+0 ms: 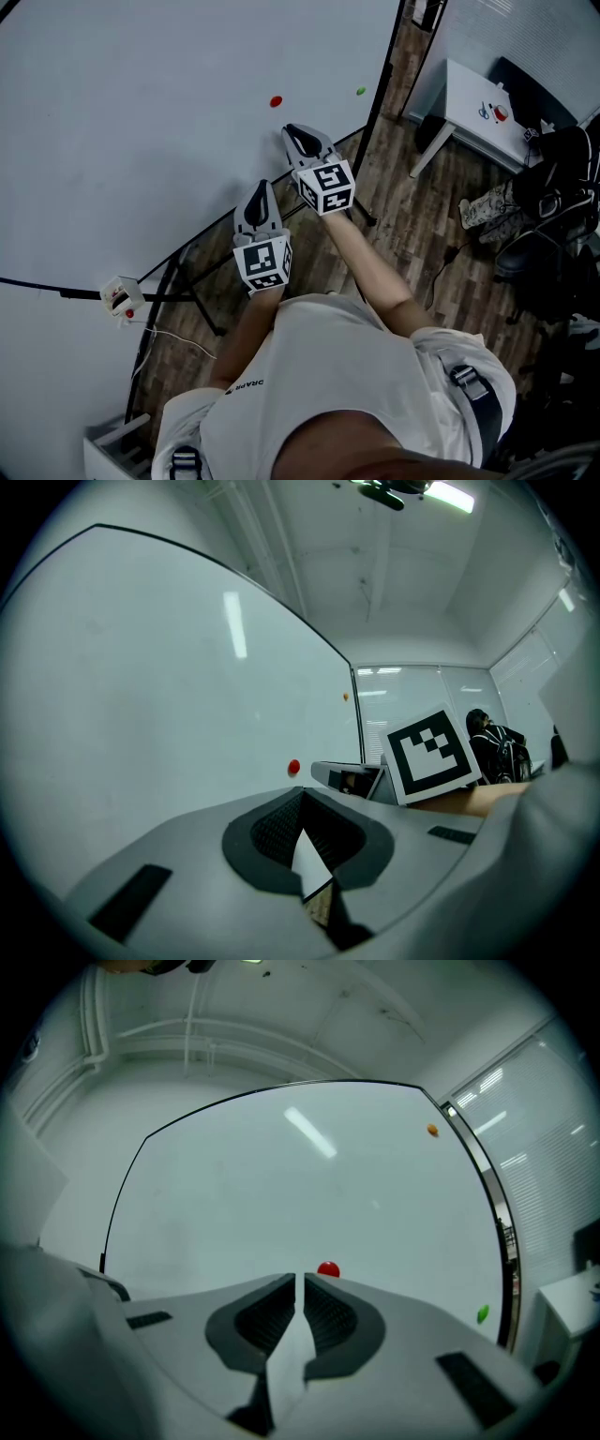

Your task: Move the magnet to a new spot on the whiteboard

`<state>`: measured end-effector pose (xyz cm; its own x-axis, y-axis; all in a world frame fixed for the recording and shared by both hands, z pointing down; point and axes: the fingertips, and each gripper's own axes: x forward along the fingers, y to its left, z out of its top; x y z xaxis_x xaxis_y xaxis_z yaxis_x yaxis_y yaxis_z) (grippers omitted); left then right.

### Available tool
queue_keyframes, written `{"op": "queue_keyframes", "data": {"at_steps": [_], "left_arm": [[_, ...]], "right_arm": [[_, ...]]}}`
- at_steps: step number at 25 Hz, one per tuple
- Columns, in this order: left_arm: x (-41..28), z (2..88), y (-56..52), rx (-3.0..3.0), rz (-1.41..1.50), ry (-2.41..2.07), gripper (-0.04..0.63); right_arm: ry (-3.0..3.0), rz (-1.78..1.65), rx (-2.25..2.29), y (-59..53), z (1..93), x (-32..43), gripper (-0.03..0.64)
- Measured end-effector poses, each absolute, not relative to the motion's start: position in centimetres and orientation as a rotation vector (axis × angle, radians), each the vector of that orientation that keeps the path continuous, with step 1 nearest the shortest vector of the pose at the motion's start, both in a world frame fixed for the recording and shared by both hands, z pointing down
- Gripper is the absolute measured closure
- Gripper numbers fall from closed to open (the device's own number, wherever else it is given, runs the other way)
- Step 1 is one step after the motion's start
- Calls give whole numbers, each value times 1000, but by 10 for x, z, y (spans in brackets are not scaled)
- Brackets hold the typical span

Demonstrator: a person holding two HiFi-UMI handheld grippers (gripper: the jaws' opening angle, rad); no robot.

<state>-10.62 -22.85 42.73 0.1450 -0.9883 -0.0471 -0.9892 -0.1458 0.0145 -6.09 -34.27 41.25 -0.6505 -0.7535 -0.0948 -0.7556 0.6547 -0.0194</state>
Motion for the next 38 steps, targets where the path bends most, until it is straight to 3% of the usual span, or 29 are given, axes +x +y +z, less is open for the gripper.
{"op": "queue_keyframes", "data": {"at_steps": [38], "left_arm": [[-115,427,-225,-2372,79,2023,594]], "right_arm": [[2761,13,-1286,-284,424,-55,601]]}}
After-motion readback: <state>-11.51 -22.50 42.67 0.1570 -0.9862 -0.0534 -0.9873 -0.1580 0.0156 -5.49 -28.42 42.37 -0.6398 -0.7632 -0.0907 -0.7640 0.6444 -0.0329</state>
